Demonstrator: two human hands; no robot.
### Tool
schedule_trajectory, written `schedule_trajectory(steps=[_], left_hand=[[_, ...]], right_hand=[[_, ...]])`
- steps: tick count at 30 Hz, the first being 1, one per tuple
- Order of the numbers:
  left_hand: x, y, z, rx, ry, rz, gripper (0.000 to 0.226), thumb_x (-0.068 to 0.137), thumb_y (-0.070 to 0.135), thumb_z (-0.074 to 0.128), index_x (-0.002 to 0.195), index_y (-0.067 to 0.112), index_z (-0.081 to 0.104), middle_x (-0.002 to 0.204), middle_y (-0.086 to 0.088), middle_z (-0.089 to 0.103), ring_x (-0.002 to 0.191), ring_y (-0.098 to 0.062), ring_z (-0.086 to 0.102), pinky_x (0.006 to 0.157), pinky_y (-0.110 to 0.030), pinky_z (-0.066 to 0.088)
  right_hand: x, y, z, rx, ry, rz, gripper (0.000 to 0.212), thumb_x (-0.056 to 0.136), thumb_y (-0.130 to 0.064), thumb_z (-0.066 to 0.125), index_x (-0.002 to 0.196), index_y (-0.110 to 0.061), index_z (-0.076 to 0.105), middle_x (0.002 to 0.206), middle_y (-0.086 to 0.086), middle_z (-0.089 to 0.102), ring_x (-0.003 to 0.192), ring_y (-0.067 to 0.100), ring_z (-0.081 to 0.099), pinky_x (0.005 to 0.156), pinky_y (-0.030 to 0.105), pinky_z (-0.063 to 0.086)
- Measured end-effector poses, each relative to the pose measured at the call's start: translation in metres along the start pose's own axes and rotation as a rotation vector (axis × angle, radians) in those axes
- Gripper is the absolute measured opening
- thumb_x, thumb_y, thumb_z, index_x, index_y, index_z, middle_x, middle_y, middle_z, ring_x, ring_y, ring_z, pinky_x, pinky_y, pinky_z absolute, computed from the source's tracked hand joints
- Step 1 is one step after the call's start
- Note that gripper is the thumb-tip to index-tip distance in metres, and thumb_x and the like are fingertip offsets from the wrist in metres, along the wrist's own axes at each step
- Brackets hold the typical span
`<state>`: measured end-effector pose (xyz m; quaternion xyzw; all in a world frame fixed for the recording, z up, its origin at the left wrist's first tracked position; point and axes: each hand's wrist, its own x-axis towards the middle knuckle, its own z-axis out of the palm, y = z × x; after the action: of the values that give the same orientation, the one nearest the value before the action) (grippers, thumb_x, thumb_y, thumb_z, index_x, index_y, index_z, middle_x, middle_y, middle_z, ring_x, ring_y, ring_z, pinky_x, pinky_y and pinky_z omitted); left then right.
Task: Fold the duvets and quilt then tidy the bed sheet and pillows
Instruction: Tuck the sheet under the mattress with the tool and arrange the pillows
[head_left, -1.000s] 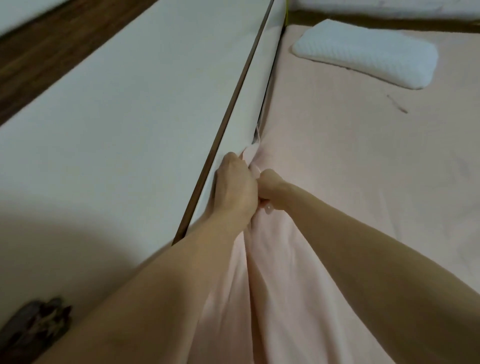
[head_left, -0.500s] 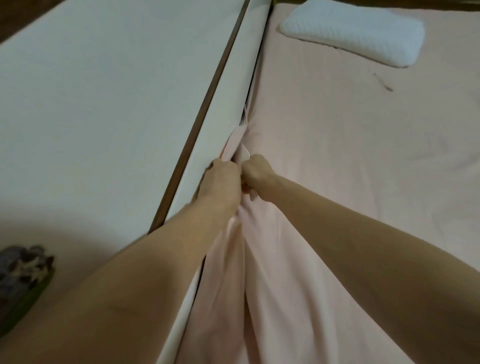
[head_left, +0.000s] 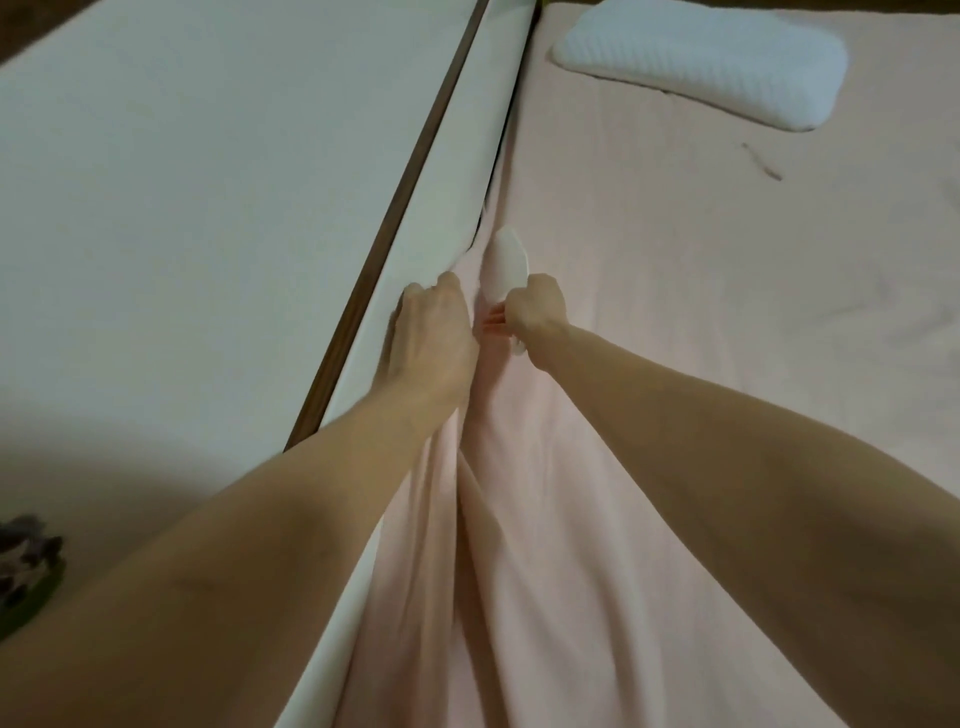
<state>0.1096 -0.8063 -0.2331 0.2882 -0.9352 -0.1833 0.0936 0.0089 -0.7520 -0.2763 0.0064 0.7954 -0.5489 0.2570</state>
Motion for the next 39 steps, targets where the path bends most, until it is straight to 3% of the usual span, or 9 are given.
schedule_trajectory(steps=[3,7,12,16,20,22,27,35,39], left_hand=[[0.022,0.008,0.003,-0.182,0.038,-0.117,0.031,0.092,0.003,0.048,0.123,0.009,0.051,0.113,-0.009,0.058,0.102,-0.025,0.057,0.078,-0.027,0.042],[0.052,0.021,0.017,-0.289,-0.074,-0.252,0.034,0.093,0.035,0.049,0.097,0.003,0.062,0.089,-0.011,0.062,0.069,-0.016,0.057,0.055,-0.018,0.034],[0.076,0.026,0.028,-0.108,-0.157,-0.266,0.028,0.091,0.018,0.058,0.11,-0.003,0.061,0.113,-0.015,0.064,0.106,-0.032,0.061,0.074,-0.028,0.041],[0.083,0.025,0.033,-0.266,0.0,-0.247,0.023,0.089,0.004,0.051,0.101,0.006,0.071,0.108,-0.009,0.069,0.1,-0.025,0.063,0.084,-0.025,0.048],[0.077,0.02,0.033,-0.292,0.085,-0.184,0.025,0.089,0.019,0.056,0.068,0.006,0.063,0.071,-0.004,0.064,0.059,-0.018,0.056,0.051,-0.019,0.037],[0.072,0.019,0.03,-0.271,0.161,-0.115,0.014,0.09,0.005,0.053,0.081,0.006,0.063,0.085,-0.011,0.065,0.079,-0.024,0.061,0.06,-0.02,0.036],[0.063,0.019,0.026,-0.275,0.279,-0.124,0.039,0.1,0.006,0.04,0.139,0.006,0.046,0.137,-0.009,0.053,0.127,-0.023,0.05,0.104,-0.022,0.034],[0.06,0.019,0.023,-0.374,0.363,-0.117,0.02,0.101,0.008,0.037,0.119,0.009,0.046,0.116,-0.005,0.057,0.096,-0.01,0.052,0.077,-0.011,0.036],[0.058,0.018,0.021,-0.349,0.296,-0.055,0.02,0.101,0.009,0.038,0.12,0.008,0.044,0.121,-0.007,0.055,0.104,-0.015,0.054,0.08,-0.019,0.04]], right_hand=[[0.021,-0.004,-0.001,-0.125,0.011,0.002,0.024,0.085,-0.005,0.046,0.106,0.002,0.056,0.102,0.019,0.066,0.089,0.035,0.066,0.076,0.042,0.057],[0.039,-0.013,-0.004,-0.075,-0.027,-0.032,0.032,0.09,-0.006,0.038,0.122,-0.003,0.038,0.098,0.015,0.059,0.075,0.03,0.06,0.047,0.03,0.048],[0.05,-0.009,-0.007,-0.234,-0.037,-0.249,0.042,0.083,0.005,0.031,0.124,-0.007,0.032,0.098,0.018,0.057,0.06,0.029,0.058,0.033,0.025,0.041],[0.047,-0.003,-0.007,-0.318,0.011,-0.334,0.067,0.083,0.0,0.038,0.148,-0.009,0.022,0.099,0.009,0.053,0.076,0.03,0.059,0.058,0.041,0.053],[0.038,0.006,-0.009,-0.265,0.065,-0.344,0.047,0.087,-0.011,0.037,0.134,-0.005,0.038,0.093,0.005,0.054,0.083,0.033,0.06,0.058,0.04,0.049],[0.031,0.013,-0.013,-0.254,0.106,-0.352,0.046,0.087,-0.007,0.035,0.132,-0.003,0.041,0.091,0.002,0.052,0.08,0.027,0.055,0.059,0.034,0.042],[0.018,0.026,-0.017,-0.189,0.186,-0.362,0.057,0.09,0.0,0.03,0.146,-0.011,0.029,0.079,-0.005,0.048,0.076,0.018,0.051,0.067,0.028,0.04],[0.012,0.03,-0.008,-0.273,0.157,-0.377,0.066,0.092,-0.004,0.032,0.153,-0.017,0.012,0.088,0.003,0.053,0.081,0.023,0.055,0.072,0.033,0.045],[0.033,0.022,0.002,-0.455,0.11,-0.392,0.058,0.096,-0.015,0.038,0.149,-0.011,0.015,0.107,0.015,0.06,0.09,0.029,0.058,0.075,0.039,0.047]])
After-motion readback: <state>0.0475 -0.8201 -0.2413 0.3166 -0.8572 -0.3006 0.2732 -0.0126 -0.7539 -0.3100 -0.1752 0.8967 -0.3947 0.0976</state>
